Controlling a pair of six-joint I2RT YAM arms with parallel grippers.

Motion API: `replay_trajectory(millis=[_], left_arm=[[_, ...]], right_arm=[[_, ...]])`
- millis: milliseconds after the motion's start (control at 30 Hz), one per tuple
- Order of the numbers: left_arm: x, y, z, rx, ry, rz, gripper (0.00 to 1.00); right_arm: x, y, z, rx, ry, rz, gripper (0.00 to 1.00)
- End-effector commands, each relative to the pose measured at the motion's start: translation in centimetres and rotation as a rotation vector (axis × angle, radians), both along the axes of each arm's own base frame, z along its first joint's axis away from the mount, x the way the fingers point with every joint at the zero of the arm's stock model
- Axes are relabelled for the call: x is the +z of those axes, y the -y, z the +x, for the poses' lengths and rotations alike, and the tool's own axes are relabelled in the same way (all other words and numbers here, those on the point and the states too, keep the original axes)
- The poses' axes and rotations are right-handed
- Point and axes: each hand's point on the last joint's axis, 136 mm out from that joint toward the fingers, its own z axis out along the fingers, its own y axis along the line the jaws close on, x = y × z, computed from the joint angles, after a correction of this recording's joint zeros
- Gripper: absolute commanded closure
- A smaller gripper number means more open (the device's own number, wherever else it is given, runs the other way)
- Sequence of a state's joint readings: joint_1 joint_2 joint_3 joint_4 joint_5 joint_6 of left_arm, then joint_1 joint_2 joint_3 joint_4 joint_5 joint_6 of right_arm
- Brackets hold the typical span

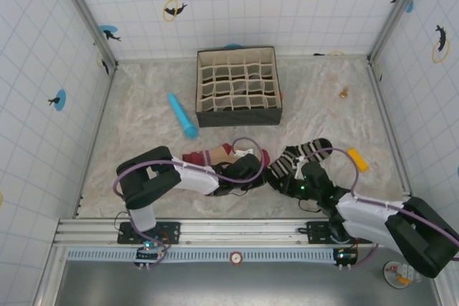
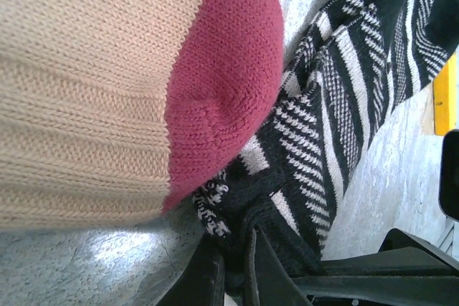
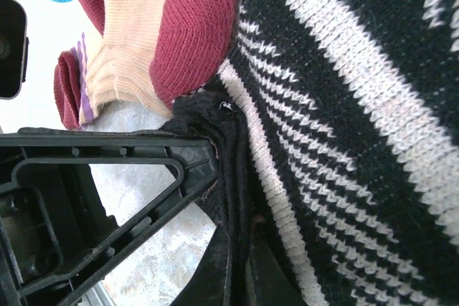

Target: Roll the socks

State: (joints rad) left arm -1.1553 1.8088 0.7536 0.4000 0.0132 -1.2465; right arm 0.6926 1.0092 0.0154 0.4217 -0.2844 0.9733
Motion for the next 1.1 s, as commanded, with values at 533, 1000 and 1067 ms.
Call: replay_trajectory(millis=[533, 1000, 1067], left_arm=[[0.4, -4.4, -0.6, -0.071, -0.166, 0.221, 1.00], [1.3, -4.2, -1.5, -0.112, -0.219, 0.162, 1.00], [1.2, -4.3, -1.6, -0.113, -0.220, 0.164, 1.00]], right_arm=[[4.5, 0.7, -0.6, 0.244, 0.564, -0.543, 0.34], [4.3, -3.2, -2.3, 0.499, 1.066, -0.978, 0.32], [4.3, -3.8, -2.4, 0.502, 1.104, -0.980, 0.33]])
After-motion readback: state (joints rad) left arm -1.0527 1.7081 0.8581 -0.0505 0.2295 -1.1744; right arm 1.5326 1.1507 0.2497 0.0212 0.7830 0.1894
